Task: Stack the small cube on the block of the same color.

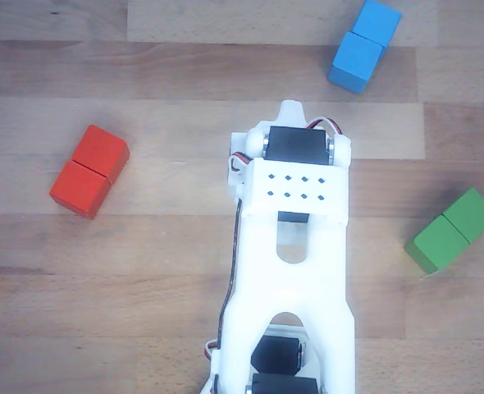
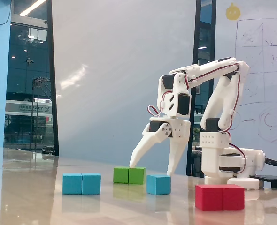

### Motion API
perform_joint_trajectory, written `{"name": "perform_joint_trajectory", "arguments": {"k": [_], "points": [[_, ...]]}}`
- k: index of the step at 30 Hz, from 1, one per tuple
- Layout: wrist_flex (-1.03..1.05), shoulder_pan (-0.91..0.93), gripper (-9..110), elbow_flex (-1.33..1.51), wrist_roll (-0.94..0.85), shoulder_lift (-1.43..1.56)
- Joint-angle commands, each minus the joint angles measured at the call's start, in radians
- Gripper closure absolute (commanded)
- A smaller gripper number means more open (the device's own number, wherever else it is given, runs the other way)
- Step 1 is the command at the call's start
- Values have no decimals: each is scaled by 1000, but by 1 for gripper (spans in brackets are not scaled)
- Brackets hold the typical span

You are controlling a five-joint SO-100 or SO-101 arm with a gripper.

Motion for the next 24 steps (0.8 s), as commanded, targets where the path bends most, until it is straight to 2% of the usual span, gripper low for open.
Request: {"name": "perform_joint_trajectory", "arguments": {"k": [1, 15, 24], "points": [[-15, -11, 59, -9, 2, 3], [-117, -28, 59, -9, 5, -106], [-133, -28, 76, -8, 6, -107]]}}
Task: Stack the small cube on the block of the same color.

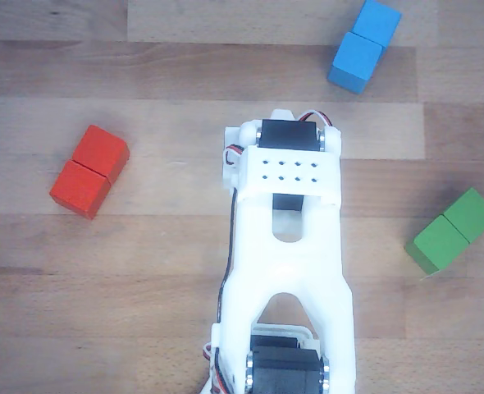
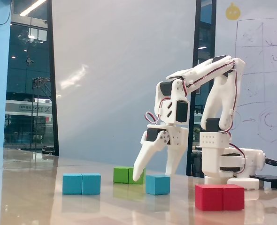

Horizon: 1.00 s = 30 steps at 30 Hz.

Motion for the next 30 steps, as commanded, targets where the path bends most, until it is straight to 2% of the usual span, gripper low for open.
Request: {"name": "perform_joint_trajectory", "arguments": {"k": [1, 9, 24, 30], "points": [[-17, -3, 79, -9, 6, 6], [-17, -3, 92, -9, 6, 6], [11, -5, 93, -60, -11, 49], [169, -5, 93, -227, -12, 67]]}}
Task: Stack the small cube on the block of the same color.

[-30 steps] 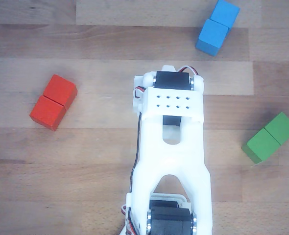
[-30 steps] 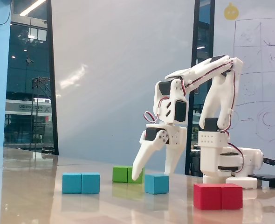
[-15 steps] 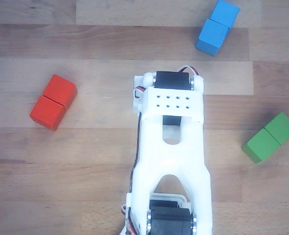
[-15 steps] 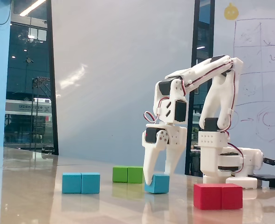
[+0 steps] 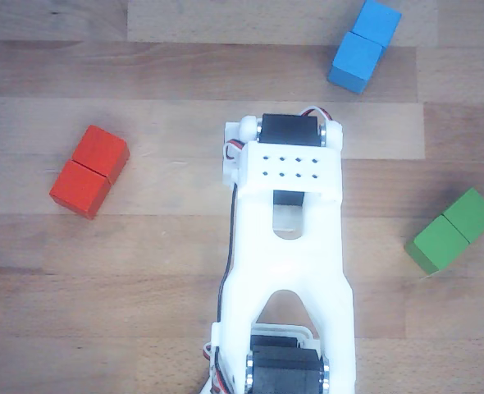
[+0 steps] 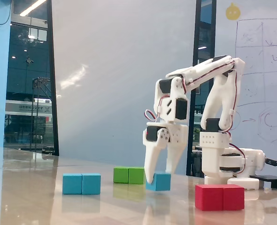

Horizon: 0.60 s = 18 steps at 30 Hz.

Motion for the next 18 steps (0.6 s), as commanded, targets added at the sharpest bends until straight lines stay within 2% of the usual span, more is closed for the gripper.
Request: {"name": "perform_joint_trajectory", "arguments": {"k": [1, 10, 18], "points": [[132, -5, 93, -212, -12, 66], [405, -2, 93, -649, -12, -37], [454, 117, 93, -1026, -58, -318]]}}
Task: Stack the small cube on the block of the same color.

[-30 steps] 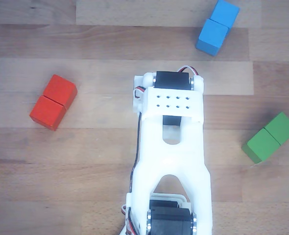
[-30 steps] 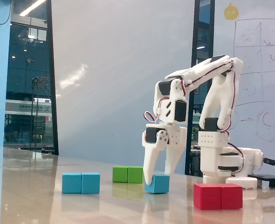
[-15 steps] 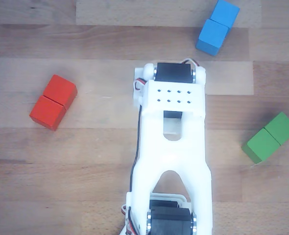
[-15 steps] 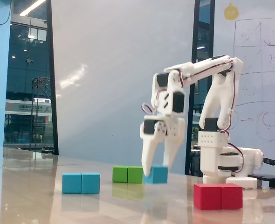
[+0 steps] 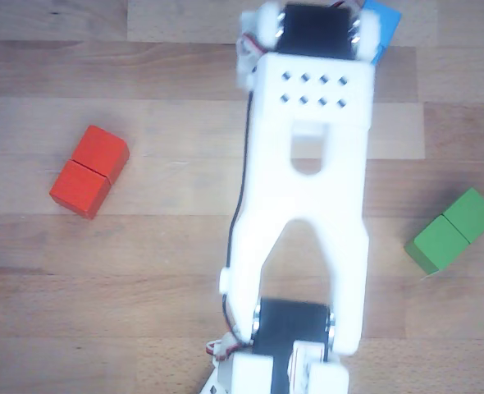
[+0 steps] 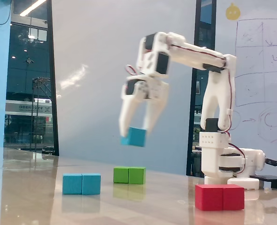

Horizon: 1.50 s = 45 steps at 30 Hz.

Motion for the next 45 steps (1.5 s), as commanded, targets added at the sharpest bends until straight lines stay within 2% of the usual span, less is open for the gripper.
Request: {"name": "perform_joint_trajectory", "arguments": {"k": [1, 7, 13, 22, 35, 39, 45], "points": [[12, 67, 93, -279, -74, -115], [9, 118, 93, -469, -206, -327], [9, 127, 93, -551, -210, -436], [-77, 147, 93, -557, -216, -517], [-78, 169, 93, -557, -219, -554], [-74, 167, 87, -557, -219, -554], [-72, 161, 73, -551, -212, -554]]}}
